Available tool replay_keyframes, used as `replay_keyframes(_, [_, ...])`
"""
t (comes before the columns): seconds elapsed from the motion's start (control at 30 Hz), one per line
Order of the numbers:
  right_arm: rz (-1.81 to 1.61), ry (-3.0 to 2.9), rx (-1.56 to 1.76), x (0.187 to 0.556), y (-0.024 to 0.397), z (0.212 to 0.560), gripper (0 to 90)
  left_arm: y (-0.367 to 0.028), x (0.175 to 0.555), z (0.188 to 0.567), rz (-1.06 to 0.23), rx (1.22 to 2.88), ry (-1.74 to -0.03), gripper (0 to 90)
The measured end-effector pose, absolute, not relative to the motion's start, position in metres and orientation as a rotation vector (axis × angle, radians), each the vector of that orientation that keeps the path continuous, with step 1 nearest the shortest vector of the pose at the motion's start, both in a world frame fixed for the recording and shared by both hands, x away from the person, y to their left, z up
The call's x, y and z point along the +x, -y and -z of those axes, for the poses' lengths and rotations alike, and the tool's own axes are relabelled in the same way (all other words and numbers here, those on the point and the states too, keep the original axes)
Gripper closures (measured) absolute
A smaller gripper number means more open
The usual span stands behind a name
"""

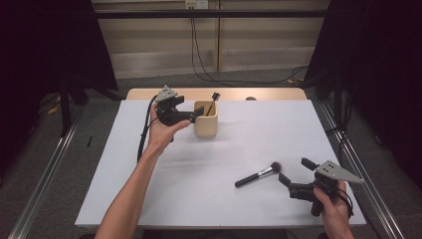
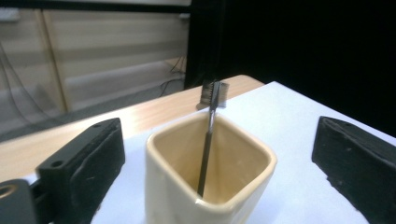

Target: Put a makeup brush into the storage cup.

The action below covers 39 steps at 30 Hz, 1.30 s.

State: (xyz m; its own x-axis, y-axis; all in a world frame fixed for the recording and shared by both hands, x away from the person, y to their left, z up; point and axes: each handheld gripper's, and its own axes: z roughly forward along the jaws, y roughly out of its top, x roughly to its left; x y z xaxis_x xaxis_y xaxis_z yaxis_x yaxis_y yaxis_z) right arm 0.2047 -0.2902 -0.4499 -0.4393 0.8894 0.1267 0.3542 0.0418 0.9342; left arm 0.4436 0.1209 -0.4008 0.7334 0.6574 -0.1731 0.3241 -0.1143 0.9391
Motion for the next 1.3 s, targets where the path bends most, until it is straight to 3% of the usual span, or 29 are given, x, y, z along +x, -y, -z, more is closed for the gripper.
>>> replay_keyframes(0.67, [-1.396,-1.822,1.252,0.206,0.289,0.45,0.0,-0.16,0.408,0.401,-0.467,1.756,-0.797,3.1])
replay_keyframes(1.3, [-1.398,-1.816,1.254,0.205,0.288,0.45,0.0,-0.195,0.374,0.408,-0.481,1.705,-0.847,2.6])
